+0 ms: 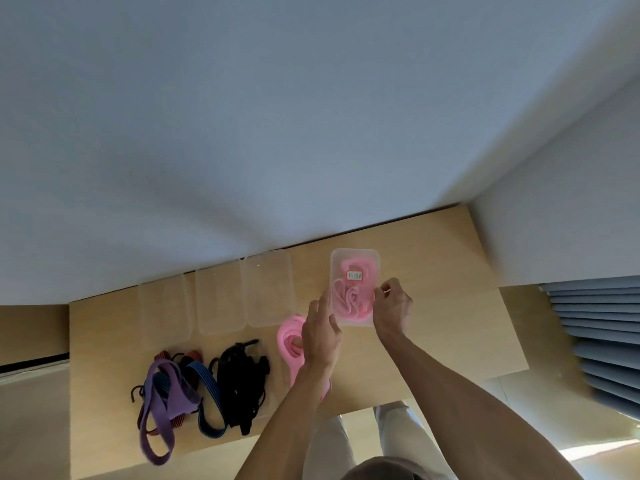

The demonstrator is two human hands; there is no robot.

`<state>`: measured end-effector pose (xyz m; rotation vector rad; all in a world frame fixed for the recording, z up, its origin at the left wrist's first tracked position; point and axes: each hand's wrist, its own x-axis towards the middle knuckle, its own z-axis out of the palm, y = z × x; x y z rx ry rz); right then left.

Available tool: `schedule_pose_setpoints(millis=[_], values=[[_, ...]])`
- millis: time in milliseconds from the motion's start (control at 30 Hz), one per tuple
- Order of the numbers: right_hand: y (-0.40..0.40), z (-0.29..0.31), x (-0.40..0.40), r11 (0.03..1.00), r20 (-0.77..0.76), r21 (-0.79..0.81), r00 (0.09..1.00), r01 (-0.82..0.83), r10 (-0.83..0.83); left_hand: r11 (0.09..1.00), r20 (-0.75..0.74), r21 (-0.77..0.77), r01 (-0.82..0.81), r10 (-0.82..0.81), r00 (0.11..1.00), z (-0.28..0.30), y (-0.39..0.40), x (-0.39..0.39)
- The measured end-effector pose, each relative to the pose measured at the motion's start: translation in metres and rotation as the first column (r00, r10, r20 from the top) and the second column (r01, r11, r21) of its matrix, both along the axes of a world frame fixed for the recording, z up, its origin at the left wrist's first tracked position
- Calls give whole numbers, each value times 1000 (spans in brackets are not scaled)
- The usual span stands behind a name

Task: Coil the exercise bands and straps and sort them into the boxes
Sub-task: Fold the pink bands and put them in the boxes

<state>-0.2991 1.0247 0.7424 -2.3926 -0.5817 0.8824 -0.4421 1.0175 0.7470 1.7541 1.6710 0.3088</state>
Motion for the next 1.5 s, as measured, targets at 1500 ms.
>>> schedule_pose_setpoints(millis=[1500], values=[[54,5,12,691,254,-150,647,-708,719,912,-298,55,405,-373,879,-2,90,30]])
